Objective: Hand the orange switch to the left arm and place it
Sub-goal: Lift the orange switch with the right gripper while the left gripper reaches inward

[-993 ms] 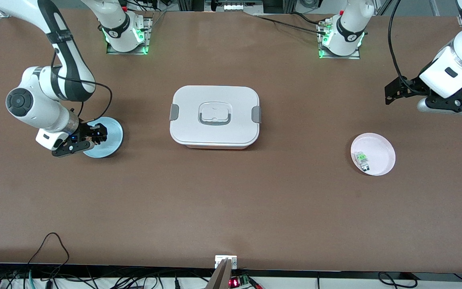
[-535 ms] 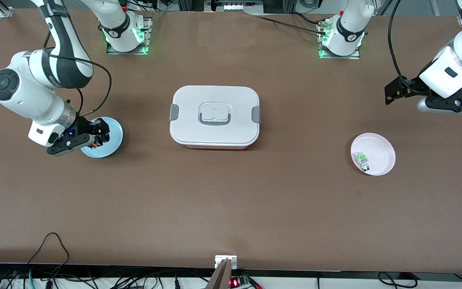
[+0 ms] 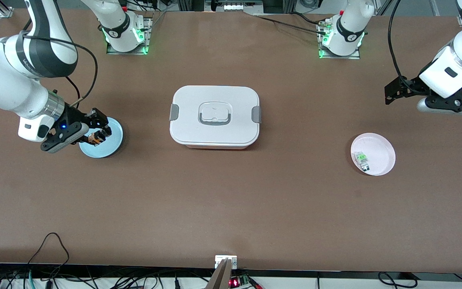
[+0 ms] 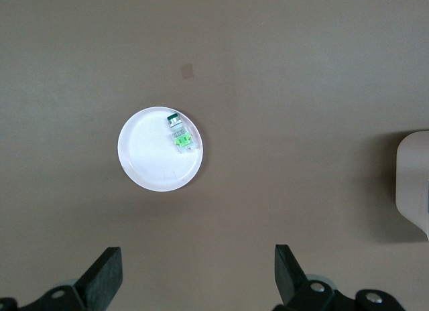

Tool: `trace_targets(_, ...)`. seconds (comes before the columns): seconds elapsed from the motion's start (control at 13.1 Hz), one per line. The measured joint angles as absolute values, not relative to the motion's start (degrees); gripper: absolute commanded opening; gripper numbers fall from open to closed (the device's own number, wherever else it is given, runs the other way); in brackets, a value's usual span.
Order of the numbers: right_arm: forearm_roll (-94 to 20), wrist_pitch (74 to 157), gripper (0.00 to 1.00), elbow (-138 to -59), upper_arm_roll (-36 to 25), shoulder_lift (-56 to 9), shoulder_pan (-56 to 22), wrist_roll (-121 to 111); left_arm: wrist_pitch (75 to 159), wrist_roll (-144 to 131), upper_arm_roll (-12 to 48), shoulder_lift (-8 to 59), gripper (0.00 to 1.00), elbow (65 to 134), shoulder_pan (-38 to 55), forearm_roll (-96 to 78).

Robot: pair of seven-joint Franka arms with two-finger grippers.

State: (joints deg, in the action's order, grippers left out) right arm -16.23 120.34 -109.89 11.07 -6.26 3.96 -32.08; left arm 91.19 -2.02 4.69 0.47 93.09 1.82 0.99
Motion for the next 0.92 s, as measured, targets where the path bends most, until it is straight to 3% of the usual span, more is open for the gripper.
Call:
trace_targets(0.53, -41.11, 119.68, 0.29, -108.61, 12.77, -5.49, 3.79, -60.57, 84.17, -2.02, 4.31, 0.91, 1.00, 93.09, 1.30, -11.12)
trace_targets(0.92, -63.29, 116.52, 0.29, -108.74, 13.38, -6.08, 3.71, -88.32, 74.11, -2.02, 4.18, 4.94, 1.00, 93.11, 1.15, -25.81)
